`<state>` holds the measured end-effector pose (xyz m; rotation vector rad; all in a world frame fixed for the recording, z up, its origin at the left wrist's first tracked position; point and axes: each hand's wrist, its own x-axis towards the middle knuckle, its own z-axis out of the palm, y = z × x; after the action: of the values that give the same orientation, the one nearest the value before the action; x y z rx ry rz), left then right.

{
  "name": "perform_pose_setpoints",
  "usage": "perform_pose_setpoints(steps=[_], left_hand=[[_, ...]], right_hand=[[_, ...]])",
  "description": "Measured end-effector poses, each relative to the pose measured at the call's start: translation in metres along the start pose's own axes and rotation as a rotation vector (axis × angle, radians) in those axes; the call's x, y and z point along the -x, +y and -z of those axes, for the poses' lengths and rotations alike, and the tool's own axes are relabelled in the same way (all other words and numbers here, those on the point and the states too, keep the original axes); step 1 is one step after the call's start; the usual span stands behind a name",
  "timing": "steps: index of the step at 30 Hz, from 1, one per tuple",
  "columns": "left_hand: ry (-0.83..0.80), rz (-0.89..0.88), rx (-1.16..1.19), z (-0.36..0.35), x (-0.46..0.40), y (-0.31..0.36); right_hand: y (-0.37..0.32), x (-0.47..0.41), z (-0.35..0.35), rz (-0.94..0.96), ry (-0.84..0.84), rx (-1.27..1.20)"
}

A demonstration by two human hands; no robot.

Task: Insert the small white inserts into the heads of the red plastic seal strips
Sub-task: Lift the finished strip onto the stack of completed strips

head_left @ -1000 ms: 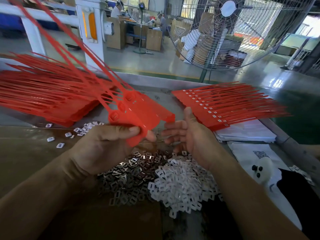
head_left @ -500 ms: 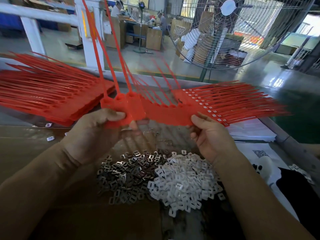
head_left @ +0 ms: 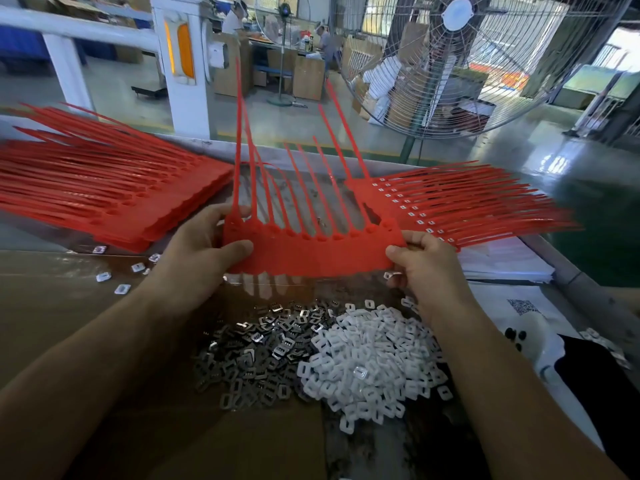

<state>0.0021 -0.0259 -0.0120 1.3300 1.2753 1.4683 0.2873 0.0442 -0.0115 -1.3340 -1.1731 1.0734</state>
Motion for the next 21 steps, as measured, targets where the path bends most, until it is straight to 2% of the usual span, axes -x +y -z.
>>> perform_pose_setpoints(steps=[3, 8, 17, 21], left_hand=[[-0.032, -0.116, 0.085, 0.001, -0.001, 0.004], [-0.002, -0.251, 0.01, 0.005, -0.003, 0.007], [0.092, -0.142, -0.048, 0.01, -0.011, -0.009], [0.078, -0.08, -0.117, 0.01, -0.01, -0.013]], right_hand=[[-0.008, 0.003, -0.001, 0.032, 0.035, -0.077], [-0.015, 0.008, -0.002, 0.059, 0.095, -0.189], [-0.014, 0.011, -0.002, -0.031, 0.05, -0.126], [-0.011, 0.013, 0.002, -0.054, 0.026, -0.069]])
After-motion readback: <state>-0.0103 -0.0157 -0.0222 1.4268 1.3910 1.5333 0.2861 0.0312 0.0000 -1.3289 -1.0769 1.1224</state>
